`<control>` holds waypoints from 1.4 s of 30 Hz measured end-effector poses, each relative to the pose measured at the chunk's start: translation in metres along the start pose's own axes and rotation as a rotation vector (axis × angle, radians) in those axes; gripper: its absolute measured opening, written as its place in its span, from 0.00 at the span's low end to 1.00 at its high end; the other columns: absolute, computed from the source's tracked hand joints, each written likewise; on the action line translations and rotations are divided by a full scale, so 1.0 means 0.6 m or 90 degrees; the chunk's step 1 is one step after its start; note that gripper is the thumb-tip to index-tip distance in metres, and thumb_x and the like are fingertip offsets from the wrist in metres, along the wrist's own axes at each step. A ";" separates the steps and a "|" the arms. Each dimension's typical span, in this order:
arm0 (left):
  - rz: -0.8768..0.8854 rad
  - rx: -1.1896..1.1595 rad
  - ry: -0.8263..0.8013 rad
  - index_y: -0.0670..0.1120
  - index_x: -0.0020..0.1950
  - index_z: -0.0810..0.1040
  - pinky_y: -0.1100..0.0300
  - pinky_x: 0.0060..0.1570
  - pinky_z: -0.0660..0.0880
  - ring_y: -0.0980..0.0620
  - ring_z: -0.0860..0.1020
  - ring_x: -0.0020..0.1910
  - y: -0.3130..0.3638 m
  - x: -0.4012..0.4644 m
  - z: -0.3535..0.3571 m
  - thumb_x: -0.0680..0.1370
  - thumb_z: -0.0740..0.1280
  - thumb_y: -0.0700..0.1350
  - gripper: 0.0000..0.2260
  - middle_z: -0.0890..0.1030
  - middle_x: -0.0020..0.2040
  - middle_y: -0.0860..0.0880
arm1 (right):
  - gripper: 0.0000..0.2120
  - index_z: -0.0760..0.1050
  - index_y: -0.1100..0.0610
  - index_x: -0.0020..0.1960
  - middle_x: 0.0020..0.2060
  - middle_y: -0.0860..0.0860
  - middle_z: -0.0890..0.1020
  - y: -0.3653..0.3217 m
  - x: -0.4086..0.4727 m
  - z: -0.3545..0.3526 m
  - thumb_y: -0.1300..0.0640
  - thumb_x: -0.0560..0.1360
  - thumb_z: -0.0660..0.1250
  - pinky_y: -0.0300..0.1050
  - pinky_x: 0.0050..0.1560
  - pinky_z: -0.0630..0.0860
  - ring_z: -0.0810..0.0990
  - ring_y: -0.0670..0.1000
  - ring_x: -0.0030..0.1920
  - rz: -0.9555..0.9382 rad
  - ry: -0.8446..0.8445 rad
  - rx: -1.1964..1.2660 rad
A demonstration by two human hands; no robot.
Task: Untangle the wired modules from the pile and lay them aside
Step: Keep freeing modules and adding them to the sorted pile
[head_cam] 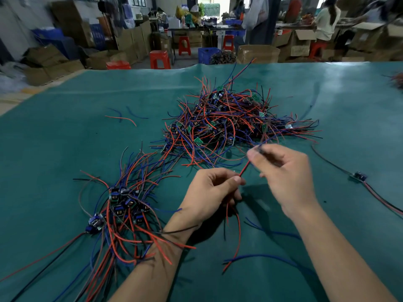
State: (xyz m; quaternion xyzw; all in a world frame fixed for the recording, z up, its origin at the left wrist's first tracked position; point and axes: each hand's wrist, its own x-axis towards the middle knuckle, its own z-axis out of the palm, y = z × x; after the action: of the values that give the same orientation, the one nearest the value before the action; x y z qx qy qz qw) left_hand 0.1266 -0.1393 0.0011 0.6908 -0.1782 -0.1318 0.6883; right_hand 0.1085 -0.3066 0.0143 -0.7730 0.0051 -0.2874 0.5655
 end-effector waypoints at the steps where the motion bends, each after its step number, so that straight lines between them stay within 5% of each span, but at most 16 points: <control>1: 0.003 0.009 -0.016 0.42 0.45 0.83 0.68 0.28 0.71 0.55 0.74 0.27 0.000 0.000 0.000 0.81 0.67 0.38 0.07 0.81 0.30 0.50 | 0.07 0.85 0.47 0.42 0.35 0.53 0.83 -0.004 0.005 -0.007 0.44 0.72 0.73 0.58 0.36 0.78 0.76 0.48 0.36 -0.009 0.048 0.029; 6: 0.020 0.054 -0.058 0.45 0.43 0.83 0.69 0.28 0.69 0.59 0.75 0.28 -0.003 -0.001 0.001 0.80 0.69 0.38 0.07 0.81 0.31 0.50 | 0.02 0.85 0.49 0.43 0.35 0.47 0.84 -0.078 0.030 -0.032 0.53 0.74 0.75 0.40 0.33 0.73 0.76 0.47 0.33 -0.064 0.204 0.167; 9: 0.021 0.118 -0.043 0.44 0.42 0.84 0.68 0.28 0.70 0.58 0.75 0.28 -0.011 0.002 0.000 0.79 0.69 0.38 0.07 0.81 0.32 0.51 | 0.01 0.85 0.51 0.44 0.34 0.49 0.85 -0.161 0.042 -0.004 0.55 0.74 0.74 0.40 0.32 0.73 0.77 0.47 0.32 -0.111 0.112 0.201; 12: 0.014 0.111 -0.025 0.45 0.42 0.82 0.69 0.26 0.69 0.58 0.75 0.26 -0.012 0.002 0.003 0.79 0.68 0.37 0.07 0.81 0.31 0.50 | 0.06 0.84 0.54 0.40 0.33 0.51 0.85 -0.230 0.049 0.059 0.56 0.76 0.75 0.39 0.29 0.74 0.79 0.46 0.31 -0.070 -0.102 0.205; 17: 0.058 0.170 0.010 0.50 0.34 0.75 0.66 0.30 0.70 0.61 0.73 0.27 -0.012 0.004 0.000 0.68 0.62 0.43 0.04 0.76 0.28 0.55 | 0.30 0.73 0.59 0.34 0.31 0.54 0.77 -0.253 0.052 0.190 0.32 0.76 0.65 0.47 0.42 0.76 0.77 0.59 0.39 -0.106 -0.364 -0.266; 19: 0.054 0.157 -0.004 0.50 0.35 0.75 0.65 0.30 0.69 0.60 0.72 0.27 -0.015 0.006 -0.001 0.70 0.63 0.41 0.06 0.76 0.28 0.54 | 0.27 0.74 0.58 0.37 0.37 0.57 0.76 -0.224 0.072 0.201 0.34 0.77 0.64 0.48 0.48 0.75 0.77 0.61 0.45 -0.081 -0.382 -0.403; 22: 0.026 0.090 -0.009 0.48 0.42 0.78 0.68 0.27 0.69 0.59 0.74 0.26 -0.016 0.006 -0.001 0.77 0.65 0.34 0.10 0.79 0.29 0.53 | 0.15 0.80 0.53 0.58 0.59 0.60 0.80 -0.152 0.105 0.168 0.45 0.77 0.68 0.54 0.60 0.78 0.80 0.63 0.58 -0.013 -0.328 -0.576; 26: 0.014 0.081 -0.006 0.42 0.51 0.79 0.67 0.26 0.70 0.57 0.75 0.26 -0.017 0.009 0.000 0.79 0.65 0.34 0.06 0.81 0.32 0.51 | 0.16 0.75 0.46 0.66 0.65 0.59 0.72 -0.059 0.122 0.105 0.52 0.79 0.67 0.56 0.56 0.75 0.76 0.66 0.61 0.097 -0.248 -0.680; 29: 0.002 0.081 0.001 0.41 0.52 0.79 0.67 0.26 0.70 0.57 0.75 0.26 -0.015 0.008 0.001 0.79 0.65 0.34 0.05 0.81 0.31 0.51 | 0.13 0.77 0.43 0.64 0.62 0.57 0.77 -0.015 0.128 0.087 0.51 0.79 0.68 0.51 0.53 0.73 0.78 0.64 0.59 0.107 -0.207 -0.597; 35: -0.008 0.090 0.009 0.43 0.51 0.80 0.67 0.27 0.71 0.56 0.76 0.28 -0.014 0.007 0.000 0.80 0.64 0.34 0.07 0.81 0.32 0.50 | 0.07 0.85 0.46 0.44 0.34 0.43 0.84 -0.002 0.123 0.040 0.58 0.71 0.74 0.45 0.49 0.80 0.84 0.50 0.42 0.108 -0.045 -0.300; 38: -0.013 0.083 0.009 0.44 0.50 0.80 0.67 0.27 0.70 0.56 0.76 0.28 -0.013 0.007 0.001 0.80 0.64 0.34 0.08 0.80 0.33 0.50 | 0.05 0.85 0.52 0.41 0.34 0.52 0.87 -0.020 0.110 -0.008 0.60 0.73 0.73 0.42 0.34 0.77 0.82 0.49 0.32 0.191 0.011 -0.009; 42: -0.015 0.078 0.018 0.43 0.51 0.80 0.67 0.27 0.70 0.57 0.76 0.27 -0.011 0.006 0.001 0.80 0.63 0.34 0.07 0.81 0.32 0.50 | 0.05 0.83 0.55 0.46 0.35 0.55 0.85 -0.042 0.073 -0.075 0.62 0.77 0.69 0.37 0.30 0.73 0.80 0.47 0.30 0.258 0.058 0.363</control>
State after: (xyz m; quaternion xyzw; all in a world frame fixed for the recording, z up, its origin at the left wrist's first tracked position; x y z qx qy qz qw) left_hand 0.1298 -0.1416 -0.0056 0.7352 -0.1683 -0.1188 0.6458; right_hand 0.1169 -0.3515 0.0643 -0.5537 0.1036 -0.1934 0.8033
